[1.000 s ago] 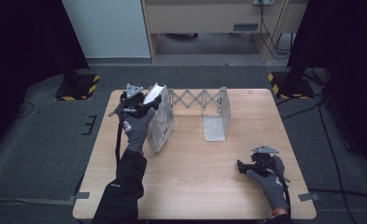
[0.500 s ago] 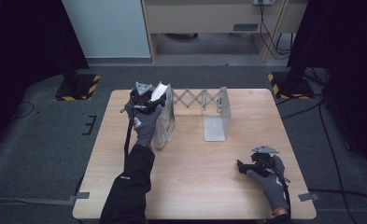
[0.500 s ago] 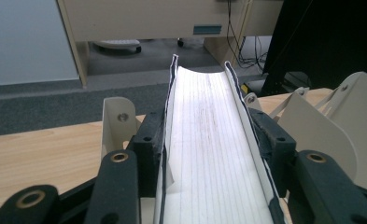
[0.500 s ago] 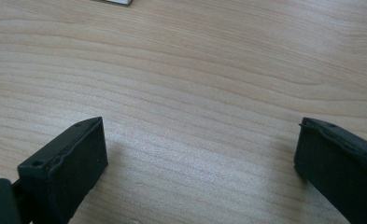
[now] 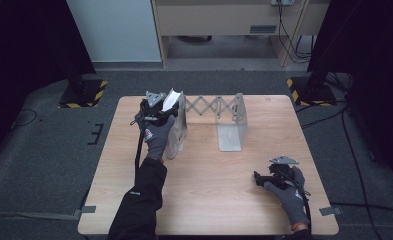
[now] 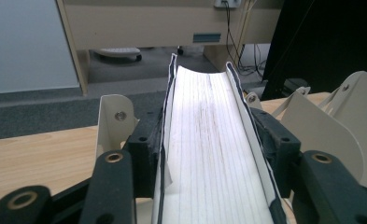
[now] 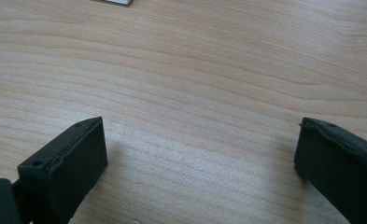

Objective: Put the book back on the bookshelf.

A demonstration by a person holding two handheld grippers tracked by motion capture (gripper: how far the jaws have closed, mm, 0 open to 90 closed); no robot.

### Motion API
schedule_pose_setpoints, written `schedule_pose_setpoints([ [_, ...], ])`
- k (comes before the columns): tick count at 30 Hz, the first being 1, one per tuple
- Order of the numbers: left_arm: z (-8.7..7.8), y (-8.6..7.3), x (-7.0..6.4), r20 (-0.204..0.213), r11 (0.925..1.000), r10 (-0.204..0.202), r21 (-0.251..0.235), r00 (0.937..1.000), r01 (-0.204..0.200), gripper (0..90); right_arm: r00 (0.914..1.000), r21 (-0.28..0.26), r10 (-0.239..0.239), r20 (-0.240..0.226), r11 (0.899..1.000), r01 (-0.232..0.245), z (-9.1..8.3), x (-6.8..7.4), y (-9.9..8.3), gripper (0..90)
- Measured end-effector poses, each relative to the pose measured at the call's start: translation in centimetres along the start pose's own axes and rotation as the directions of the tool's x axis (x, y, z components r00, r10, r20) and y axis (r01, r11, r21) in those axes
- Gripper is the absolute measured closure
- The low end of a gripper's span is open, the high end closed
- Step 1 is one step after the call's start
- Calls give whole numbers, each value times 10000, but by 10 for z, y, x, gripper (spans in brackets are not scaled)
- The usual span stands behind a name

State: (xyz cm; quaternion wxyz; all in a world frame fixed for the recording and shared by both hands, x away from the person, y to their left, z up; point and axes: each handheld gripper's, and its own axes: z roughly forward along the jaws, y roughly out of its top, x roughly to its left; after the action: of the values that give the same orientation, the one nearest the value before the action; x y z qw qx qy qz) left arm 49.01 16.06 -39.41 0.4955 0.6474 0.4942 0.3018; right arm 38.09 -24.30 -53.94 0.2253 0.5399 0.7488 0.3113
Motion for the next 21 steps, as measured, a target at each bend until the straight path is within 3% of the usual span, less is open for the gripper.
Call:
schedule_pose_setpoints([
  [7,-13,-7,-2,277,9991,361,-220,9990,-355,370,10000,2,1,-9,10000,-1,0,0,0,28],
  [10,-21,-16,0,385,9994,349,-27,9986,-349,355,10000,6,-5,-14,10000,5,0,0,0,28],
  [16,-37,-47,9,621,9993,192,312,9979,-212,369,10000,10,21,-6,10000,-21,0,0,0,28],
  [21,-46,-68,10,710,9991,85,414,9974,-115,455,10000,10,23,-4,10000,-23,0,0,0,28],
])
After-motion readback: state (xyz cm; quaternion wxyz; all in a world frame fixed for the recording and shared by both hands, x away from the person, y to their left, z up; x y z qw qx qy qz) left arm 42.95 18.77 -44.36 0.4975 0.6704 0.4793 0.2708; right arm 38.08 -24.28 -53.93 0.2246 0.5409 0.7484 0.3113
